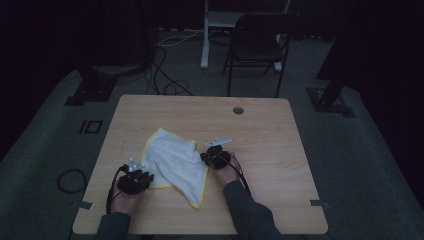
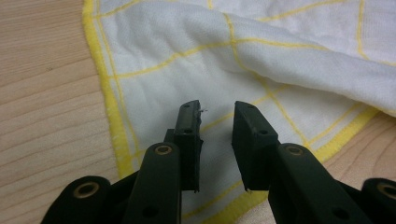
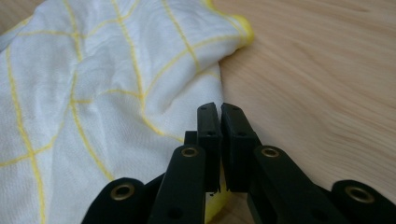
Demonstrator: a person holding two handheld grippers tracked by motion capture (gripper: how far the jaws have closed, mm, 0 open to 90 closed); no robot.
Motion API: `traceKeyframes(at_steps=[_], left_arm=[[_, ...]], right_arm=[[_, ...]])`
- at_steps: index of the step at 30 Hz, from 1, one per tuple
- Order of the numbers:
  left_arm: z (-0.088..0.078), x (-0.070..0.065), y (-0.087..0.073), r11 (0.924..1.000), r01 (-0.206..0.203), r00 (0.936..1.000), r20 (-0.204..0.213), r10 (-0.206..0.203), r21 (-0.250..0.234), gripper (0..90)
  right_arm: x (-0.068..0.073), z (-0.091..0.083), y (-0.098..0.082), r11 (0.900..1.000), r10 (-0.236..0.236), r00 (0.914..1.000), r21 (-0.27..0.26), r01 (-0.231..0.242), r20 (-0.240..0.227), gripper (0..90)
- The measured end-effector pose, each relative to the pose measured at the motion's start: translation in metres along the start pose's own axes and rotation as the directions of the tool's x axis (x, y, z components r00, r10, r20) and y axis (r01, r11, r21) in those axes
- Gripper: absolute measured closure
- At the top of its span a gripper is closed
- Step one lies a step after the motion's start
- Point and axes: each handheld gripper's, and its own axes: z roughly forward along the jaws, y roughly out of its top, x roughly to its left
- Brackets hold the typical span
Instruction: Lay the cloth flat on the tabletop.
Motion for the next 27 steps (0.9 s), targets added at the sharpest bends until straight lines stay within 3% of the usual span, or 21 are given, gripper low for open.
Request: traceKeyframes(at_steps=[9, 12, 16, 21, 27], left_arm=[[0.001, -0.001, 0.001, 0.9999, -0.011, 0.9999, 0.009, 0.011, 0.001, 72.6], [0.001, -0.002, 0.001, 0.9998, -0.018, 0.9993, 0.032, 0.018, -0.001, 72.6], [0.004, -0.012, 0.003, 0.9987, -0.051, 0.9971, 0.057, 0.051, 0.001, 72.5], [0.007, -0.022, 0.006, 0.9971, -0.076, 0.9951, 0.064, 0.076, 0.001, 71.2], [0.007, -0.022, 0.006, 0.9982, -0.061, 0.9953, 0.075, 0.061, -0.001, 70.9]], right_arm=[[-0.029, -0.02, -0.005, 0.998, 0.052, 0.9971, -0.027, -0.05, 0.056, 87.9], [-0.043, -0.031, -0.004, 0.997, 0.069, 0.9941, -0.038, -0.066, 0.084, 88.0], [-0.05, -0.039, -0.001, 0.998, 0.049, 0.9917, -0.044, -0.044, 0.119, 88.0], [-0.049, -0.045, 0.003, 0.997, 0.044, 0.9901, -0.063, -0.036, 0.133, 88.0], [-0.031, -0.051, 0.007, 0.994, 0.001, 0.9973, -0.111, 0.008, 0.073, 87.9]])
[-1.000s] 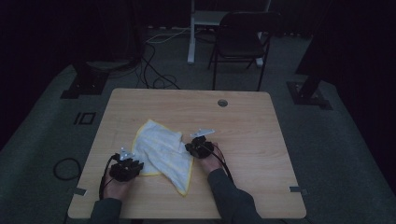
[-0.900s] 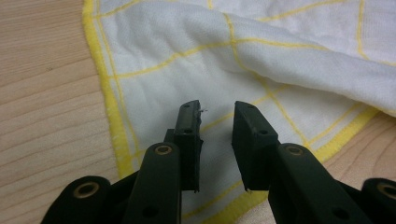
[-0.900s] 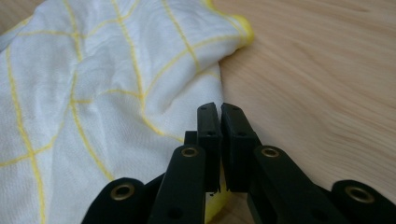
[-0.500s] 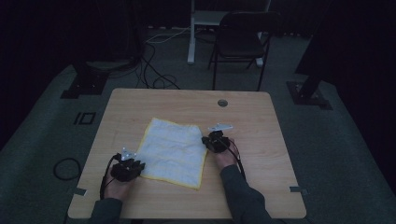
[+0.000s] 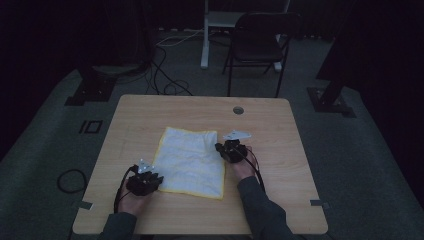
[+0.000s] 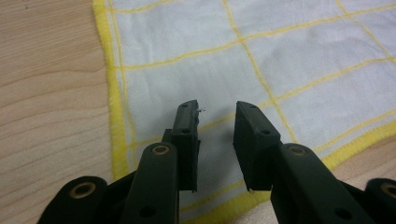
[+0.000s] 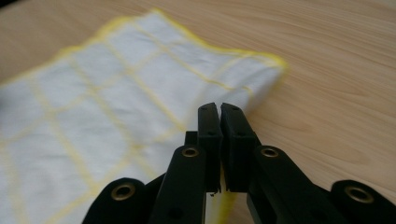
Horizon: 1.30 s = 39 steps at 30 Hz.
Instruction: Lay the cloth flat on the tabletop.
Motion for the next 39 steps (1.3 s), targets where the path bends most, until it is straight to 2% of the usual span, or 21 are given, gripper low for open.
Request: traceKeyframes(at_steps=[1, 2, 4, 6, 7, 8, 12, 13, 15, 20, 21, 22, 23, 24, 26, 27, 29, 34, 35, 36, 39], left_arm=[[0.0, 0.0, 0.001, 1.0, -0.001, 1.0, -0.003, 0.001, 0.004, 70.6], [0.0, 0.0, 0.001, 1.0, -0.001, 1.0, -0.003, 0.001, 0.004, 70.4], [0.0, 0.0, 0.001, 1.0, 0.003, 1.0, 0.0, -0.003, 0.004, 70.0], [0.0, 0.0, 0.001, 1.0, 0.003, 1.0, 0.001, -0.003, 0.003, 69.9], [0.0, 0.0, 0.001, 1.0, 0.006, 1.0, 0.002, -0.006, 0.003, 69.9], [0.0, 0.0, 0.001, 1.0, 0.006, 1.0, 0.002, -0.006, 0.003, 69.9], [0.001, -0.001, 0.002, 1.0, 0.007, 1.0, 0.004, -0.007, -0.001, 69.4], [0.001, -0.001, 0.002, 1.0, 0.007, 1.0, 0.004, -0.007, -0.001, 69.4], [0.001, -0.001, 0.002, 1.0, 0.009, 1.0, 0.004, -0.009, -0.001, 69.3], [0.001, 0.0, 0.002, 0.9999, 0.011, 0.9999, 0.007, -0.011, -0.001, 69.3], [0.001, 0.0, 0.002, 0.9999, 0.011, 0.9999, 0.006, -0.011, -0.002, 69.3], [0.001, 0.0, 0.002, 0.9999, 0.011, 0.9999, 0.006, -0.011, -0.002, 69.3], [0.001, 0.0, 0.001, 0.9999, 0.012, 0.9999, 0.008, -0.012, -0.002, 69.3], [0.001, 0.0, 0.001, 0.9999, 0.012, 0.9999, 0.008, -0.012, -0.002, 69.3], [0.001, 0.0, 0.001, 0.9999, 0.012, 0.9999, 0.01, -0.012, -0.004, 69.3], [0.001, 0.0, 0.001, 0.9999, 0.013, 0.9999, 0.011, -0.013, -0.004, 69.3], [0.001, 0.001, 0.001, 0.9999, 0.014, 0.9998, 0.012, -0.014, -0.006, 69.3], [0.001, 0.001, 0.001, 0.9998, 0.016, 0.9998, 0.013, -0.016, -0.008, 69.2], [0.001, 0.001, 0.001, 0.9998, 0.016, 0.9998, 0.013, -0.016, -0.007, 69.2], [0.001, 0.001, 0.001, 0.9998, 0.016, 0.9998, 0.013, -0.016, -0.007, 69.2], [0.001, 0.001, 0.001, 0.9998, 0.016, 0.9998, 0.014, -0.016, -0.008, 69.2]], right_arm=[[0.008, 0.001, 0.0, 1.0, -0.008, 0.9988, -0.017, 0.008, -0.047, 87.8], [0.008, 0.001, 0.0, 1.0, -0.008, 0.9988, -0.017, 0.008, -0.047, 87.8], [0.022, 0.003, -0.001, 0.999, -0.038, 0.9926, -0.023, 0.035, -0.116, 87.8], [0.026, 0.005, -0.002, 0.998, -0.061, 0.9894, -0.021, 0.059, -0.132, 87.7], [0.035, 0.009, -0.003, 0.995, -0.096, 0.9811, -0.011, 0.095, -0.168, 87.8], [0.035, 0.009, -0.003, 0.995, -0.096, 0.9811, -0.011, 0.095, -0.168, 87.8], [0.055, 0.017, -0.008, 0.979, -0.188, 0.9489, 0.025, 0.201, -0.253, 87.3], [0.055, 0.017, -0.008, 0.979, -0.188, 0.9489, 0.025, 0.201, -0.253, 87.3], [0.06, 0.019, -0.009, 0.973, -0.208, 0.9304, 0.034, 0.229, -0.302, 76.9], [0.056, 0.014, -0.003, 0.982, -0.185, 0.9356, -0.012, 0.19, -0.301, 71.3], [0.053, 0.013, 0.001, 0.985, -0.17, 0.9485, -0.014, 0.173, -0.267, 70.5], [0.053, 0.013, 0.001, 0.985, -0.17, 0.9485, -0.014, 0.173, -0.267, 70.5], [0.05, 0.014, 0.005, 0.987, -0.156, 0.9558, -0.011, 0.158, -0.249, 68.2], [0.051, 0.015, 0.006, 0.988, -0.15, 0.957, -0.009, 0.152, -0.249, 67.5], [0.052, 0.016, 0.006, 0.988, -0.152, 0.956, -0.012, 0.154, -0.251, 66.4], [0.06, 0.018, 0.005, 0.985, -0.169, 0.9488, -0.014, 0.172, -0.267, 64.6], [0.067, 0.02, 0.004, 0.982, -0.187, 0.9448, -0.011, 0.191, -0.269, 62.8], [0.079, 0.027, 0.0, 0.978, -0.2, 0.9383, 0.008, 0.211, -0.282, 60.3], [0.086, 0.031, -0.002, 0.972, -0.218, 0.9326, 0.02, 0.234, -0.287, 58.6], [0.086, 0.031, -0.002, 0.972, -0.218, 0.9326, 0.02, 0.234, -0.287, 58.6], [0.098, 0.042, -0.005, 0.959, -0.253, 0.9243, 0.053, 0.279, -0.286, 55.3]])
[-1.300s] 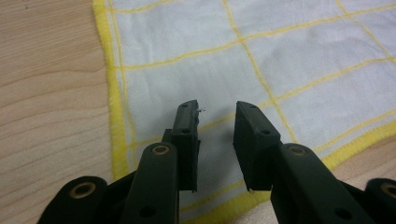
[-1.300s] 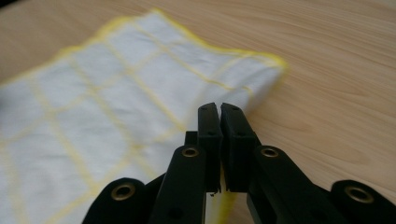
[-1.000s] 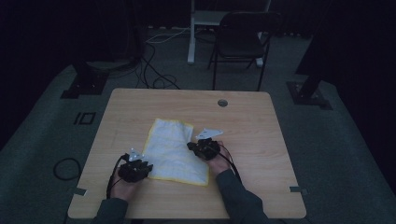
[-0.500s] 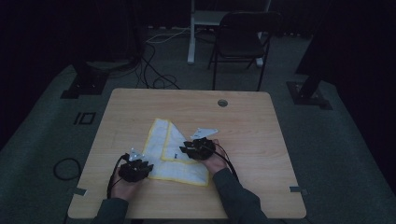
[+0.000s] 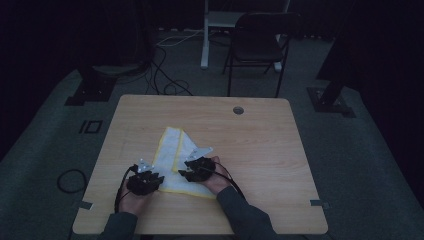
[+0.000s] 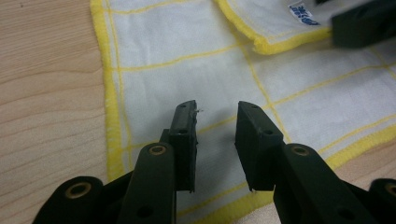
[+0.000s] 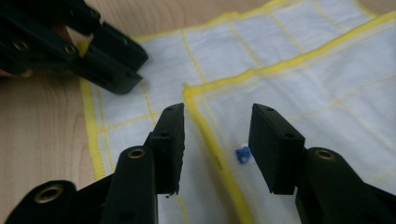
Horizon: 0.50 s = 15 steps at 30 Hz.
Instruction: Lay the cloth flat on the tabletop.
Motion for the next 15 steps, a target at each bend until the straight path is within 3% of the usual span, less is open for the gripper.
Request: traceKeyframes(at_steps=[5, 6, 7, 8, 9, 12, 15], left_arm=[[0.0, 0.0, 0.0, 1.0, 0.003, 1.0, 0.002, -0.003, -0.001, 68.9], [0.0, -0.001, -0.001, 1.0, 0.002, 1.0, 0.002, -0.002, 0.0, 68.9], [0.0, -0.001, -0.001, 1.0, 0.002, 1.0, 0.002, -0.002, 0.0, 68.9], [0.0, -0.001, -0.001, 1.0, 0.001, 1.0, 0.001, -0.001, 0.0, 69.0], [0.0, -0.001, -0.001, 1.0, 0.001, 1.0, 0.001, -0.001, 0.0, 69.0], [-0.001, -0.002, -0.001, 1.0, -0.001, 1.0, 0.001, 0.001, 0.001, 69.1], [-0.001, -0.004, -0.002, 1.0, 0.0, 1.0, 0.002, 0.0, 0.0, 69.1]], right_arm=[[0.005, 0.011, 0.0, 0.997, -0.049, 0.998, 0.058, 0.046, 0.039, 57.5], [0.005, 0.012, -0.001, 0.996, -0.056, 0.9968, 0.068, 0.052, 0.057, 72.8], [0.005, 0.012, -0.001, 0.996, -0.056, 0.9968, 0.068, 0.052, 0.057, 72.8], [0.004, 0.009, 0.0, 0.997, -0.057, 0.9958, 0.058, 0.053, 0.072, 82.6], [0.002, 0.006, 0.001, 0.997, -0.058, 0.9951, 0.049, 0.054, 0.081, 84.6], [-0.003, 0.0, 0.002, 0.999, -0.038, 0.9949, 0.026, 0.036, 0.093, 86.1], [-0.017, -0.015, 0.002, 1.0, 0.016, 0.9911, -0.022, -0.014, 0.132, 87.5]])
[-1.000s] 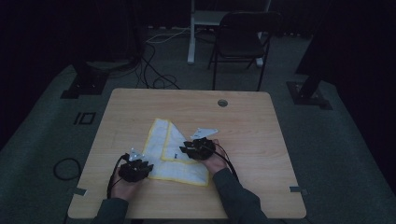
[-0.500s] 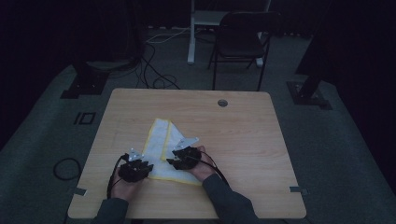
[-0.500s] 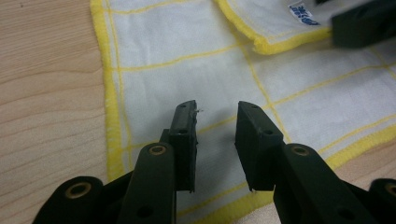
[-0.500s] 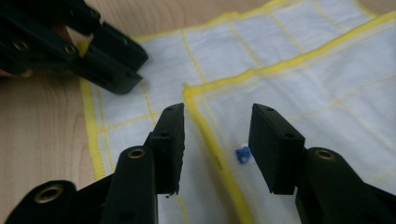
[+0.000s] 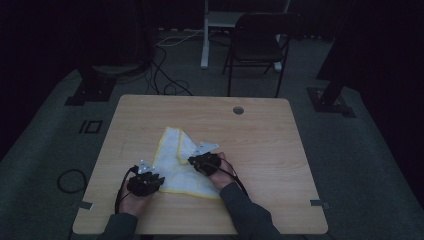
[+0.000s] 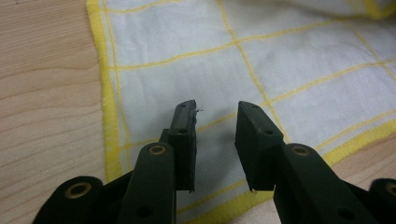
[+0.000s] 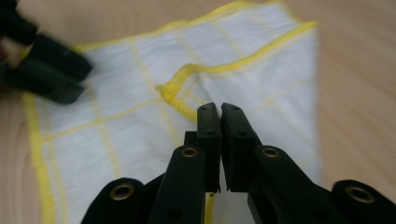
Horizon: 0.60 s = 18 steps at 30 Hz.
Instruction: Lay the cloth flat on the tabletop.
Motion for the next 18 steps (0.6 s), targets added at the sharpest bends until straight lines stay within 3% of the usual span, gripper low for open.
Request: traceKeyframes(at_steps=[3, 6, 7, 8, 9, 10, 13, 14, 16, 17, 18], left_arm=[[0.0, -0.002, -0.001, 1.0, -0.006, 1.0, 0.002, 0.006, -0.001, 69.1], [0.0, -0.009, -0.002, 0.9999, -0.017, 0.9998, 0.007, 0.017, -0.001, 69.1], [0.0, -0.009, -0.002, 0.9999, -0.017, 0.9998, 0.007, 0.017, -0.001, 69.1], [0.0, -0.014, -0.003, 0.9997, -0.024, 0.9996, 0.012, 0.024, -0.001, 69.1], [0.0, -0.014, -0.003, 0.9997, -0.024, 0.9996, 0.012, 0.024, -0.001, 69.1], [-0.001, -0.018, -0.004, 0.9994, -0.035, 0.9992, 0.018, 0.035, 0.001, 69.1], [-0.001, -0.022, -0.005, 0.9991, -0.042, 0.9988, 0.025, 0.042, 0.001, 69.0], [-0.001, -0.025, -0.005, 0.9988, -0.049, 0.9984, 0.028, 0.049, 0.002, 69.0], [-0.001, -0.027, -0.005, 0.9985, -0.054, 0.9979, 0.037, 0.054, 0.003, 69.0], [-0.001, -0.027, -0.005, 0.9985, -0.054, 0.9979, 0.037, 0.054, 0.003, 69.0], [0.0, -0.03, -0.005, 0.9982, -0.06, 0.9973, 0.043, 0.06, 0.003, 69.0]], right_arm=[[-0.01, -0.008, -0.001, 0.999, 0.026, 0.9994, -0.023, -0.025, 0.024, 87.5], [-0.033, -0.024, -0.002, 0.995, 0.089, 0.9935, -0.058, -0.085, 0.071, 87.6], [-0.033, -0.024, -0.002, 0.995, 0.089, 0.9935, -0.058, -0.085, 0.071, 87.6], [-0.045, -0.031, -0.002, 0.992, 0.111, 0.9891, -0.074, -0.105, 0.096, 87.7], [-0.045, -0.031, -0.002, 0.992, 0.111, 0.9891, -0.074, -0.105, 0.096, 87.7], [-0.057, -0.039, -0.003, 0.989, 0.132, 0.984, -0.084, -0.122, 0.12, 87.6], [-0.068, -0.045, -0.004, 0.986, 0.153, 0.9774, -0.092, -0.14, 0.146, 87.7], [-0.08, -0.051, -0.007, 0.981, 0.178, 0.9691, -0.102, -0.162, 0.171, 87.9], [-0.089, -0.055, -0.01, 0.977, 0.203, 0.9612, -0.107, -0.186, 0.187, 87.9], [-0.089, -0.055, -0.01, 0.977, 0.203, 0.9612, -0.107, -0.186, 0.187, 87.9], [-0.098, -0.058, -0.013, 0.975, 0.215, 0.9538, -0.103, -0.197, 0.21, 88.0]])
